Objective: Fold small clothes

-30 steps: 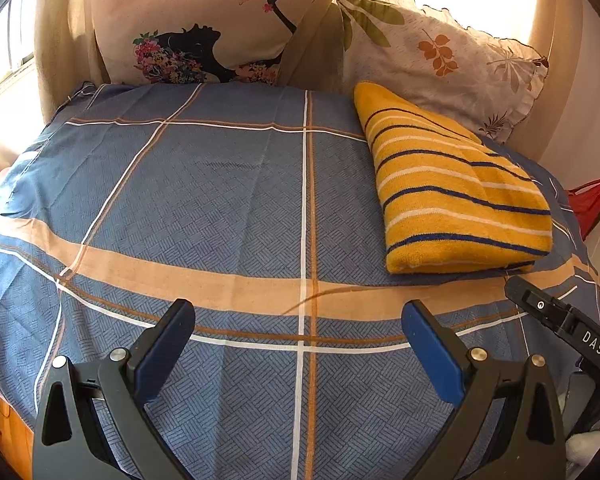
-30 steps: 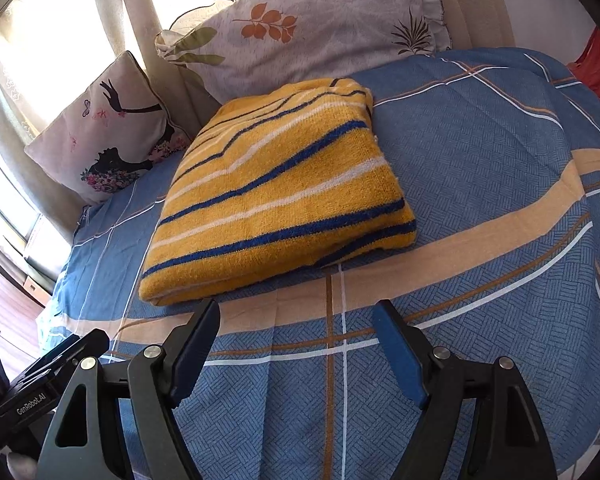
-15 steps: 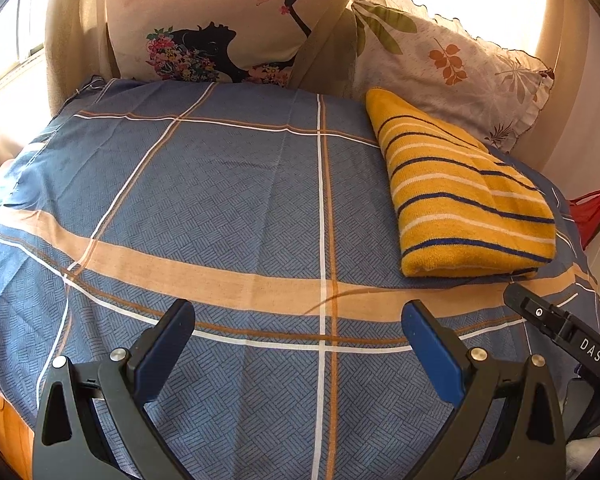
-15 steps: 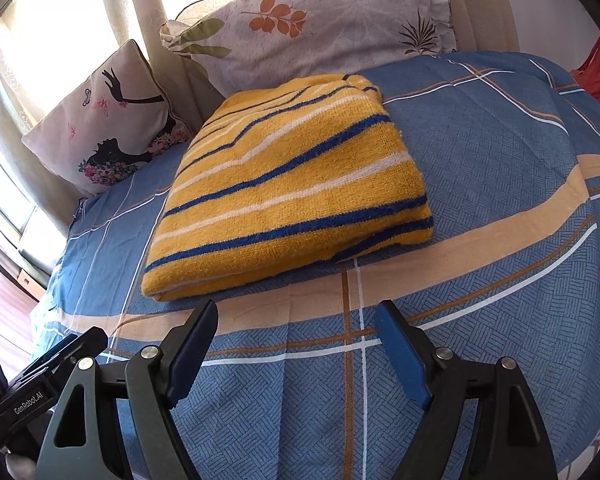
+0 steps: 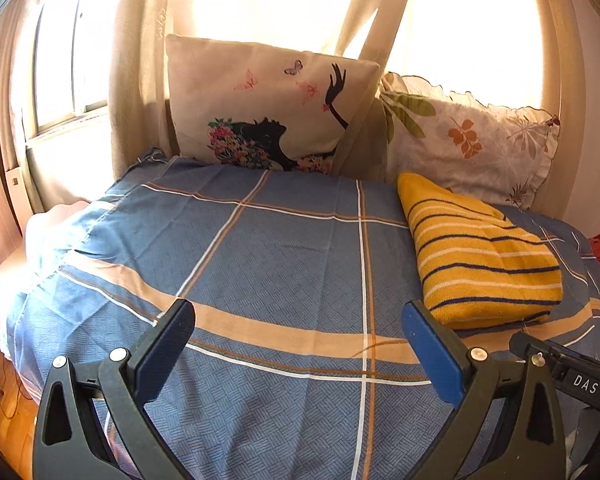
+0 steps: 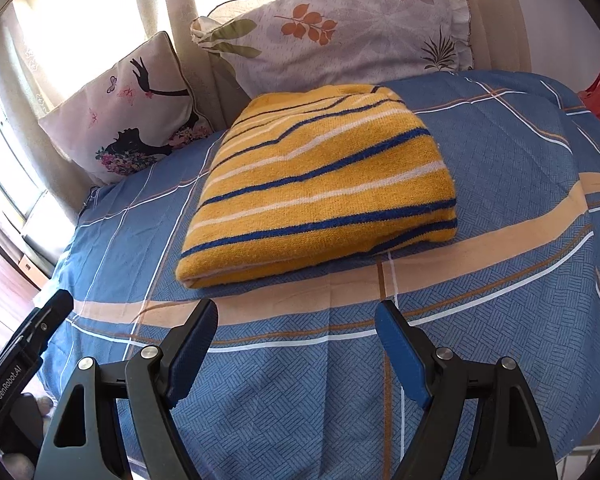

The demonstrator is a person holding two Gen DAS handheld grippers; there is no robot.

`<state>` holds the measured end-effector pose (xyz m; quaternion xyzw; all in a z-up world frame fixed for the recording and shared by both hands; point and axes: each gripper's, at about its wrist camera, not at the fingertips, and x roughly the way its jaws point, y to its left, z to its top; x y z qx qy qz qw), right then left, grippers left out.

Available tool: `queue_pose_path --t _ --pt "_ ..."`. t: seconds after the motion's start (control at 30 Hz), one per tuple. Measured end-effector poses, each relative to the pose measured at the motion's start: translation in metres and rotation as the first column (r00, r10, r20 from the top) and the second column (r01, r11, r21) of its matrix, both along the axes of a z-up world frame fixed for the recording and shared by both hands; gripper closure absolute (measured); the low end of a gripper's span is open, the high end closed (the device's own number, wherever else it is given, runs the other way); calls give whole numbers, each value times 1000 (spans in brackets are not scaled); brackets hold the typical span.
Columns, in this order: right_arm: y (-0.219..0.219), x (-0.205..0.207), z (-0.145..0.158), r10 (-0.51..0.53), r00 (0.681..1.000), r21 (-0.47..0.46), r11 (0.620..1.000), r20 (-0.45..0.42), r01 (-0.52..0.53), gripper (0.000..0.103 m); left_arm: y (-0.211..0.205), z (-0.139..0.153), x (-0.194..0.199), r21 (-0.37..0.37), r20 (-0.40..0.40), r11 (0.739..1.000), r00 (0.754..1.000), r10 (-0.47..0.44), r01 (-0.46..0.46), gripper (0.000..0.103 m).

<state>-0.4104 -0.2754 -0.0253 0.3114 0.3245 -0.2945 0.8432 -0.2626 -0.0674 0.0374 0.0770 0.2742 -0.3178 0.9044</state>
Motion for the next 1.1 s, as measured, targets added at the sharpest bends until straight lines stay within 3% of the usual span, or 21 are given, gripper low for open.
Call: queue_pose_path --t 0.17,0.47,0.63,0.77,0.93,1.1 --pt "11 -2 8 12 1000 -42 999 -3 -12 18 18 10 -8 -99 -24 995 1000 -21 19 0" --pt "34 -16 28 17 1000 -92 996 13 -16 18 42 17 -21 -127 -21 991 999 -46 43 0" --pt "49 -29 40 6 1000 -120 993 25 -3 15 43 18 -34 -67 35 995 997 -68 70 0" --pt "46 -29 36 -19 999 -169 985 -32 13 12 31 6 -31 -27 -26 995 995 -101 101 0" --pt "31 -35 21 -61 997 -89 994 -43 57 12 27 -8 -27 1 -90 994 990 -110 111 0" --pt "30 -40 10 -69 996 -109 992 -54 63 12 15 -21 -28 40 -119 988 982 -144 150 0"
